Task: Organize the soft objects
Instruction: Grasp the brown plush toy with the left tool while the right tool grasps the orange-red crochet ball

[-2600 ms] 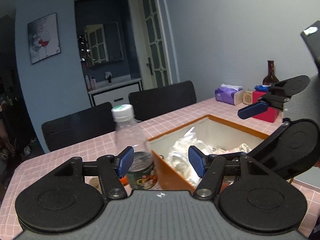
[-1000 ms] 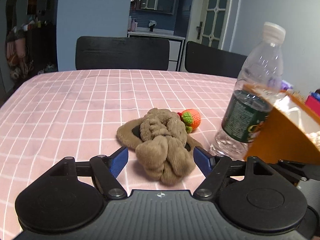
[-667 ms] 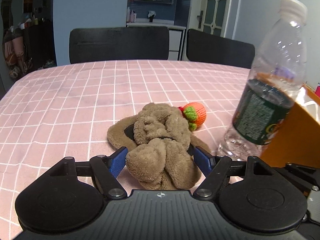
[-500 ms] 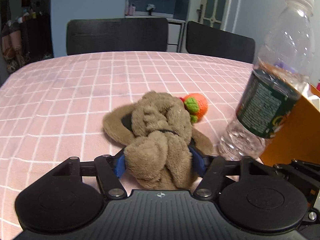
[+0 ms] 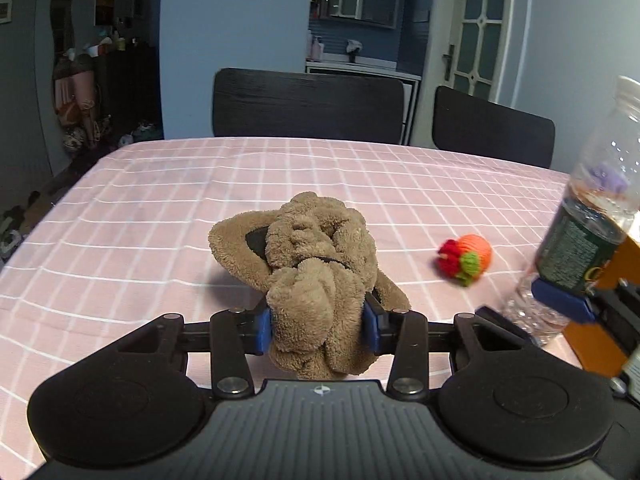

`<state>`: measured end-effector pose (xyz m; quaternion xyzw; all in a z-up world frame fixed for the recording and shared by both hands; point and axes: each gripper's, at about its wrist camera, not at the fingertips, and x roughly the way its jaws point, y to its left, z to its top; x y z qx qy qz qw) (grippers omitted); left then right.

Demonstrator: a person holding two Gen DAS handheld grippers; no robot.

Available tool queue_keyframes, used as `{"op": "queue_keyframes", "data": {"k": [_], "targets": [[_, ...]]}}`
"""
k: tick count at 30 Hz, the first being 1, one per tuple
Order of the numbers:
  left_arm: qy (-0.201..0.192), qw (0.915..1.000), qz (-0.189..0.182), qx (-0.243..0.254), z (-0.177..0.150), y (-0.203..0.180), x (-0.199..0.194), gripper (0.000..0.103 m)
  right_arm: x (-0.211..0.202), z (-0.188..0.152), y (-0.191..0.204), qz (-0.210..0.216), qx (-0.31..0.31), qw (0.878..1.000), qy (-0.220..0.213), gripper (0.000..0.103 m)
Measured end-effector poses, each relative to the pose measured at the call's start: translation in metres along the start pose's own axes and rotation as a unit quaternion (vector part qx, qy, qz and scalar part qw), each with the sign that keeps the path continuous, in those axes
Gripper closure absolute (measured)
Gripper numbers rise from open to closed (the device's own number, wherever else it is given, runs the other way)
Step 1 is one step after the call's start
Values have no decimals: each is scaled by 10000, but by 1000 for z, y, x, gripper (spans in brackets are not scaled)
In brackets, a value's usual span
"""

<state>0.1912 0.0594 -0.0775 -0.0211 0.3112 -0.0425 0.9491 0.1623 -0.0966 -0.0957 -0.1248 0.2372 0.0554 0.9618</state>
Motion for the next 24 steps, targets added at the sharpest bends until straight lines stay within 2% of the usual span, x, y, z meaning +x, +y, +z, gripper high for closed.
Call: {"op": "queue_keyframes", "data": {"k": [5, 10, 19, 20, 22, 24], "targets": [[50, 10000, 27, -44, 4, 12, 6, 54, 29, 11, 28, -564, -629, 9964, 59, 58], [135, 9999, 10, -85, 7, 23, 14, 54, 60, 14, 45, -1094, -1229, 9860, 255, 59], [185, 9996, -123, -179, 4, 30, 24, 54, 89, 12, 52, -1468, -1683, 9741, 368, 60], [192, 9995, -130, -192, 3, 30, 25, 54, 91, 12, 55, -1519, -1750, 9720, 385, 63], [199, 9995, -143, -214, 2, 31, 26, 54, 97, 9, 56, -1585, -1856, 9688, 441, 76], [198, 9994, -145, -233, 2, 31, 26, 54, 102, 10, 57, -1642, -1894, 9666, 541, 81]]}}
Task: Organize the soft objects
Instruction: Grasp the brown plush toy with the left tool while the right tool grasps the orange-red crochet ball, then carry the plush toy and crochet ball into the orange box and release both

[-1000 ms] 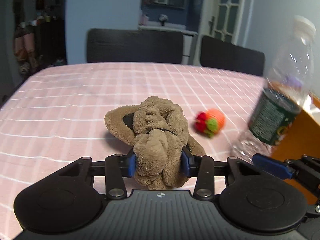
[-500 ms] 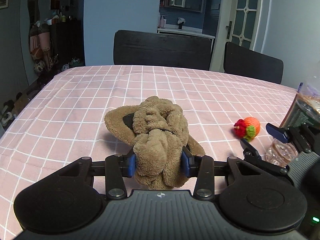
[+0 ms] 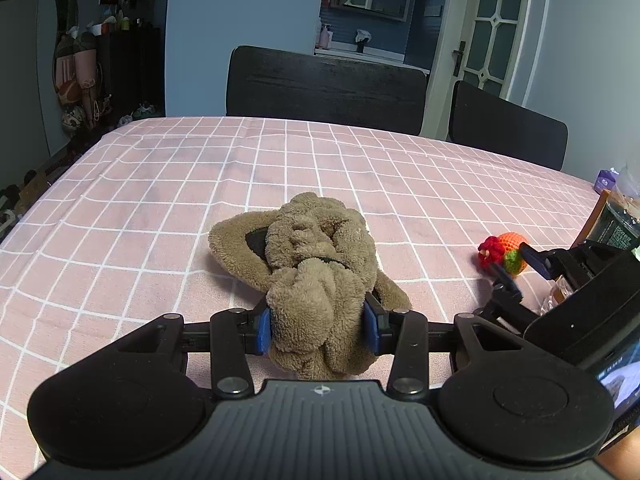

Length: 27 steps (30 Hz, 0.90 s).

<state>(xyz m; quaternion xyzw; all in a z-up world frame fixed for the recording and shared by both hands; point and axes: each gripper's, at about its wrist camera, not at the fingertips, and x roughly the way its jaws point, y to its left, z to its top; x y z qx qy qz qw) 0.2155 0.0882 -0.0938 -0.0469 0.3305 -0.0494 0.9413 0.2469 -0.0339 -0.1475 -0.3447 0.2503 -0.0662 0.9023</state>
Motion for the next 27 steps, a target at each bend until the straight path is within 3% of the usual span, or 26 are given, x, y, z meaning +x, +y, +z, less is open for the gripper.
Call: {"op": "queue_keyframes", "data": {"k": [1, 2, 5, 18, 27], "targets": [[1, 10000, 2, -3, 0, 0, 0, 54, 1, 0, 0, -42, -1, 10000, 28, 83], [6, 10000, 7, -3, 0, 0, 0, 54, 1, 0, -1, -41, 10, 10000, 28, 93], [9, 10000, 28, 17, 0, -2, 0, 54, -1, 0, -2, -80, -23, 9999, -59, 95], [-65, 9998, 162, 89, -6, -10, -29, 54, -71, -2, -34, 620, 411, 9945, -742, 97], [-317, 9992, 91, 214, -16, -25, -74, 54, -131, -21, -81, 1365, 1142, 9790, -995, 97]]}}
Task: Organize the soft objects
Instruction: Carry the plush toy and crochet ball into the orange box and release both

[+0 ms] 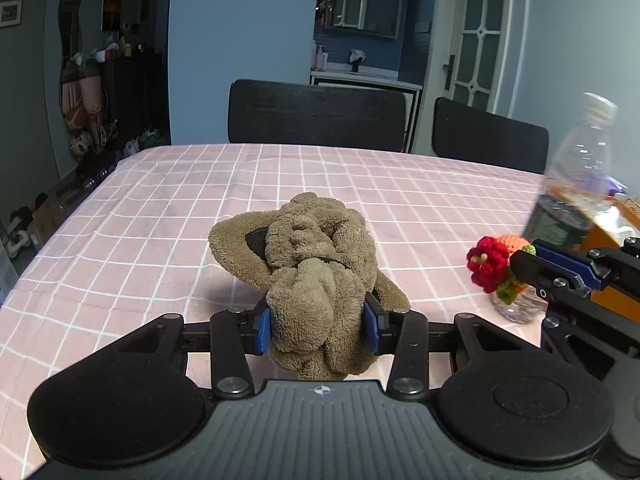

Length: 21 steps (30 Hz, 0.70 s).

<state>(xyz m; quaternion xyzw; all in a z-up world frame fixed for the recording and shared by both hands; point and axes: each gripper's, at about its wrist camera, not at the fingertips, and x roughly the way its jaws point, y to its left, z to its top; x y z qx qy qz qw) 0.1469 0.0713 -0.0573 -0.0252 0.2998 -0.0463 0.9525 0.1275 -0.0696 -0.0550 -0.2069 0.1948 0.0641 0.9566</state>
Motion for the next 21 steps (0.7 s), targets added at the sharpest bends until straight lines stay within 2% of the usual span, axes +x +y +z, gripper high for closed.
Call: {"op": "queue_keyframes", "data": {"k": [9, 14, 21], "targets": [[-201, 9984, -519, -3, -5, -24, -44, 54, -57, -7, -41, 621, 775, 9951, 15, 97], [-386, 9943, -984, 103, 2, -49, -64, 54, -87, -13, -76, 820, 1232, 9890, -14, 97], [-692, 9823, -1640, 583, 15, -103, -85, 54, -128, -21, -138, 655, 1523, 9861, -142, 96]]}}
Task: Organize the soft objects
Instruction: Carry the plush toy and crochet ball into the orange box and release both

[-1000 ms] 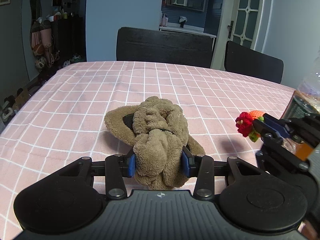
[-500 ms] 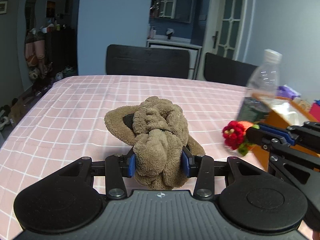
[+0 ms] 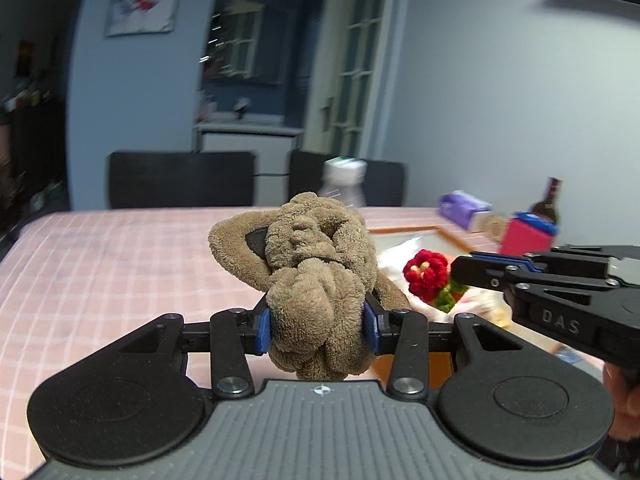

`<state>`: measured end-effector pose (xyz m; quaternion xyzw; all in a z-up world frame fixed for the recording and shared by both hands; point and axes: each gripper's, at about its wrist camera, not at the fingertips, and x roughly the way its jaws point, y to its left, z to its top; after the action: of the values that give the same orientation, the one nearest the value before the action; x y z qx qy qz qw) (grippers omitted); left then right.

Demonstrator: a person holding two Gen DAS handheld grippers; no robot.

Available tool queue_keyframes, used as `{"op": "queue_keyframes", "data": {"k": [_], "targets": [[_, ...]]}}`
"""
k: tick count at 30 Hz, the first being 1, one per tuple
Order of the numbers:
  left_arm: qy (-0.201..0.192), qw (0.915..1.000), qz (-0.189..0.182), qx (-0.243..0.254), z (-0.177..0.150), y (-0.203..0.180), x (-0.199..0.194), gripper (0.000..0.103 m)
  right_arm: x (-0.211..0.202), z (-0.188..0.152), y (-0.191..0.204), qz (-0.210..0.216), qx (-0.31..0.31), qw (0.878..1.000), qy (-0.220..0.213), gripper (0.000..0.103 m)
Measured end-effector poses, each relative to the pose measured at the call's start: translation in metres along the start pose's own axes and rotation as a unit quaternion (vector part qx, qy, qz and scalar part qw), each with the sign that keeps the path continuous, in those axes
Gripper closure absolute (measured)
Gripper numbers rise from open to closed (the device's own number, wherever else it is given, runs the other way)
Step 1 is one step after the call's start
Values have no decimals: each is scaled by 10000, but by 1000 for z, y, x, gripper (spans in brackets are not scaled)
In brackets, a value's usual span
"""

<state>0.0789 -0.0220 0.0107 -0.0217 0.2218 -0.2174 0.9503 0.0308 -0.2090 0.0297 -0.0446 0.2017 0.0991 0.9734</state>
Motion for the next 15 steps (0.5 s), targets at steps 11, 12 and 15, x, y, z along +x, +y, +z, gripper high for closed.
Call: {"op": "queue_keyframes", "data": {"k": [11, 12, 15], "targets": [[208, 9961, -765, 396, 23, -64, 50, 54, -34, 8, -93, -545, 159, 9979, 317, 96], [220, 9957, -795, 414, 24, -68, 53, 54, -35, 8, -100, -603, 184, 9975, 329, 96], [382, 9941, -949, 359, 28, -75, 69, 54, -35, 9, -123, -668, 341, 9964, 389, 96]]}}
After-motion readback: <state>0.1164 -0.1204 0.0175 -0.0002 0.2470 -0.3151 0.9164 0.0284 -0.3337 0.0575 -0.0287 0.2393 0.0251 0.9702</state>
